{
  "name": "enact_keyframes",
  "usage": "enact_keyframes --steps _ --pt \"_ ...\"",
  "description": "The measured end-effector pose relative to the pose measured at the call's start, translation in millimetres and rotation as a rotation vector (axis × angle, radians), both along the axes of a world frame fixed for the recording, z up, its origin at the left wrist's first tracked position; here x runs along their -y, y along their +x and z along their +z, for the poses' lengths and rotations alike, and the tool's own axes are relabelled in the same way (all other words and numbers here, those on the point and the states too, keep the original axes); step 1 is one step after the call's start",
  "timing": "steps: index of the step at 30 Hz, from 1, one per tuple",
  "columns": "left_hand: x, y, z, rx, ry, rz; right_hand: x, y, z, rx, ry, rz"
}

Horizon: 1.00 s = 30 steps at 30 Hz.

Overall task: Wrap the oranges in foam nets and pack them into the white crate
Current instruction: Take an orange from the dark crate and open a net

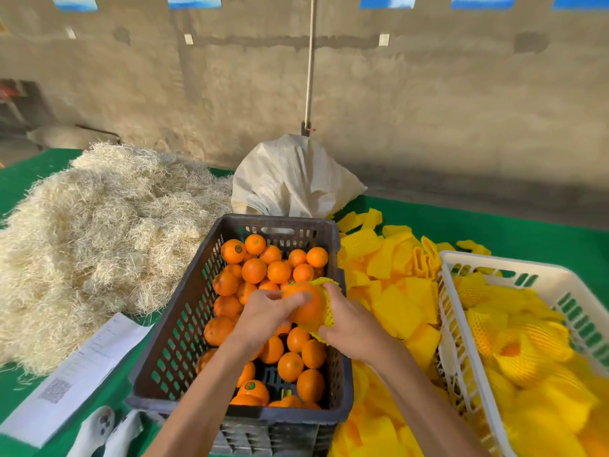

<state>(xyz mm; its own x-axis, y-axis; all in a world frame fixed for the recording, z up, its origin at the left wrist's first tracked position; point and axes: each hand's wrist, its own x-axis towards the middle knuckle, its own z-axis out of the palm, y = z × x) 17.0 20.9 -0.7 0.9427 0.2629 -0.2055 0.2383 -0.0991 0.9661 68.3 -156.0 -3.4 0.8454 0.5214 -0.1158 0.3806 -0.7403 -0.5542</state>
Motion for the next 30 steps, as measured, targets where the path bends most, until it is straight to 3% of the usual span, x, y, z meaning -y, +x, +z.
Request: enact_keyframes --steps 4,8,10,13,16,19,22,27,30 --pt "33 -2 1 0.152 0.556 0.135 -4 -13 7 0.288 -0.112 -0.057" --pt "51 6 -1 0.165 0.762 0.268 4 -20 6 0.348 -0.038 -0.088" --pt "57 10 2 0.216 0.678 0.272 17 -24 6 0.350 0.109 -0.078" --pt "63 20 9 0.242 0.348 0.214 42 -26 14 0.389 0.336 -0.129" --pt "77 30 16 0.166 0.121 0.182 65 -20 19 0.491 0.357 -0.217" --pt "96 44 20 0.081 -0.094 0.125 84 -15 17 0.472 0.328 -0.148" --pt "121 54 19 0.000 -0.350 -0.077 102 -12 9 0.479 0.297 -0.193" --pt "170 60 19 0.014 -0.432 -0.303 148 -1 -4 0.578 0.150 -0.455" --pt "200 69 20 0.026 -0.255 -0.247 184 5 -9 0.648 0.010 -0.586"
